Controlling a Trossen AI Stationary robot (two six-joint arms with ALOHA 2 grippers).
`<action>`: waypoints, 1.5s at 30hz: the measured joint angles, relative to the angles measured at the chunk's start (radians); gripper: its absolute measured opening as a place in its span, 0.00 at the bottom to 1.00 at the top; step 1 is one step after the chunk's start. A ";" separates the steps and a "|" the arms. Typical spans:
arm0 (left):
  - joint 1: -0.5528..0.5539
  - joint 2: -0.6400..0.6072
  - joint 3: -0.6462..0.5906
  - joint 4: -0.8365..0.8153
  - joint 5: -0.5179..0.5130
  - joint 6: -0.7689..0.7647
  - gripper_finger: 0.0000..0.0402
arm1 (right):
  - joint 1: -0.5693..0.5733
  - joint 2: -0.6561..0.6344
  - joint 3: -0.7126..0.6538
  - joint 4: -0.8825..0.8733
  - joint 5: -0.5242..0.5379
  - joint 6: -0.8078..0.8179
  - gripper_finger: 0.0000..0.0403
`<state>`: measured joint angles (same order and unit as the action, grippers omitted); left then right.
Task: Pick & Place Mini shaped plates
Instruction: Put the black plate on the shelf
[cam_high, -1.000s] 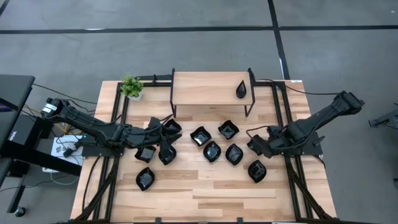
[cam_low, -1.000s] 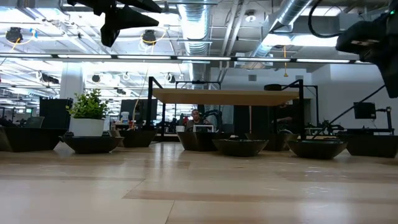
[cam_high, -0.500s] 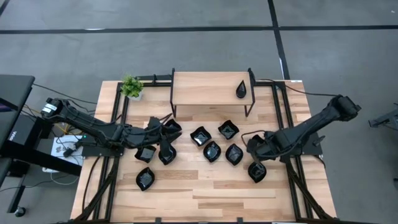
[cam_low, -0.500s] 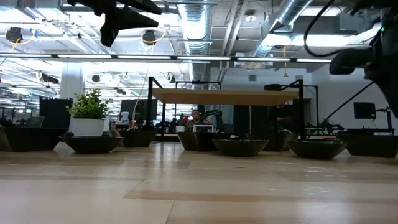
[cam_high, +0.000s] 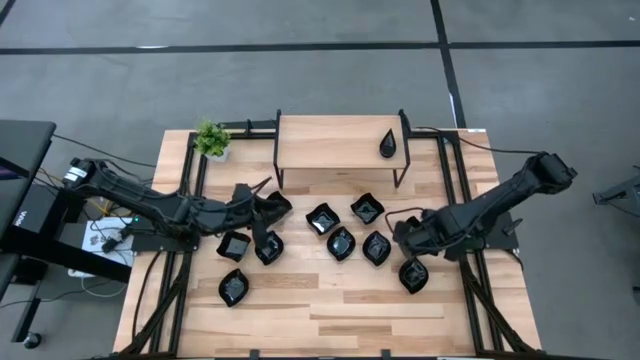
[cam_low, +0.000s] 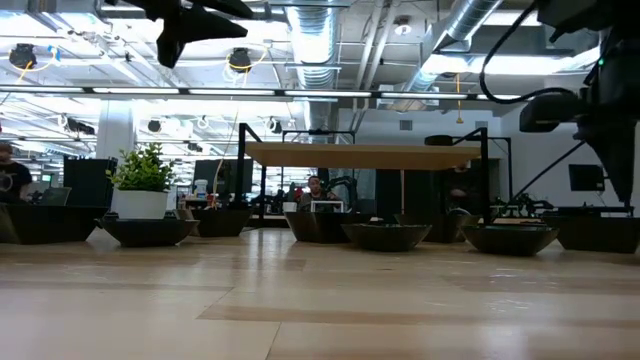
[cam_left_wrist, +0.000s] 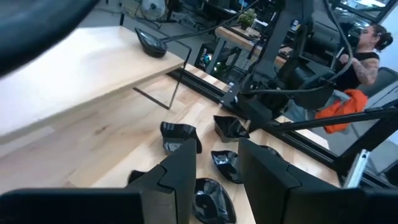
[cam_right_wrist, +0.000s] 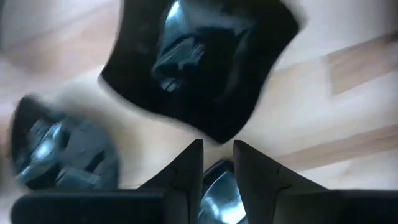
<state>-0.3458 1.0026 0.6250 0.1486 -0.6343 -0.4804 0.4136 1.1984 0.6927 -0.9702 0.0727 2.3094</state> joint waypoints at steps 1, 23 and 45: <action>0.001 -0.002 0.000 0.000 -0.009 0.011 0.30 | 0.003 0.000 -0.001 0.023 0.001 -0.001 0.21; 0.001 -0.001 0.000 0.002 -0.032 0.031 0.30 | -0.244 -0.103 -0.006 -0.110 0.129 -0.349 0.21; 0.001 -0.001 0.000 0.009 -0.032 0.030 0.30 | -0.645 -0.071 -0.006 -0.174 -0.128 -1.259 0.21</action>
<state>-0.3450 1.0016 0.6250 0.1581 -0.6659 -0.4499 -0.2314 1.1278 0.6868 -1.1446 -0.0552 1.0505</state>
